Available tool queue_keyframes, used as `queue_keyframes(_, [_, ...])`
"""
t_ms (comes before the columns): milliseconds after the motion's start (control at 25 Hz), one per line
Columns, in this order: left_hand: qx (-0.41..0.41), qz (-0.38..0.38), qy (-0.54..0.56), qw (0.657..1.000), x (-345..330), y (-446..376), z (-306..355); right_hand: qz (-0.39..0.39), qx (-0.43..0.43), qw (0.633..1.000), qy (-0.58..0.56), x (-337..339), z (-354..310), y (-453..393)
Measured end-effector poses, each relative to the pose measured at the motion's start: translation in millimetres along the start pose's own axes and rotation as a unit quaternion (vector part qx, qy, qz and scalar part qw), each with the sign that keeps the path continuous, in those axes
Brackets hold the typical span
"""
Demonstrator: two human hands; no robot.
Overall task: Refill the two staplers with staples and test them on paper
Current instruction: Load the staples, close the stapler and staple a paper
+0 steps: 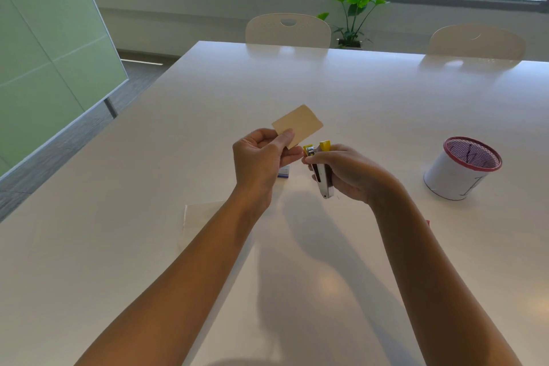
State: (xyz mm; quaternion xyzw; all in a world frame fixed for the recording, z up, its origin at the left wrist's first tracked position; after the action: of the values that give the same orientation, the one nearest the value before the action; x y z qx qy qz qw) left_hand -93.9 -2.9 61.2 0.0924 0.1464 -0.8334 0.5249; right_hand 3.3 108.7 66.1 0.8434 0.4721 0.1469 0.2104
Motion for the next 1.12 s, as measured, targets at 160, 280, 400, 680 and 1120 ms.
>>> queue_keyframes(160, [-0.014,-0.012,-0.048,0.999,0,3,-3,-0.054,-0.005,0.998,-0.017,0,2,2])
queue_keyframes(280, [-0.016,-0.005,-0.073,0.997,1,2,-4,-0.073,0.018,0.997,0.007,1,2,3])
queue_keyframes(400, [-0.019,-0.001,-0.109,0.994,3,1,-5,-0.083,0.024,0.996,-0.006,3,0,3])
queue_keyframes(680, [-0.001,-0.002,-0.127,0.992,5,2,-10,-0.2,-0.05,0.974,-0.097,13,1,2])
queue_keyframes(1120, [0.017,-0.02,-0.127,0.992,1,3,-8,-0.227,-0.028,0.96,-0.159,17,4,-7])
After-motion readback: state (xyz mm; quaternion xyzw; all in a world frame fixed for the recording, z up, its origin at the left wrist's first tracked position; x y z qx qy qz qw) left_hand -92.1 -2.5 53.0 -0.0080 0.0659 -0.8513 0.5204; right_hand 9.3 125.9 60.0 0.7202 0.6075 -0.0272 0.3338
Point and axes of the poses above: each hand's wrist, its own y-axis away from the middle knuckle, its own x-axis out of the back of the hand, z = x × y, the point moved 3 cm from there along -y, towards the middle knuckle, and after that the axes turned 11 degrees about -x, right-handed, at the moved point
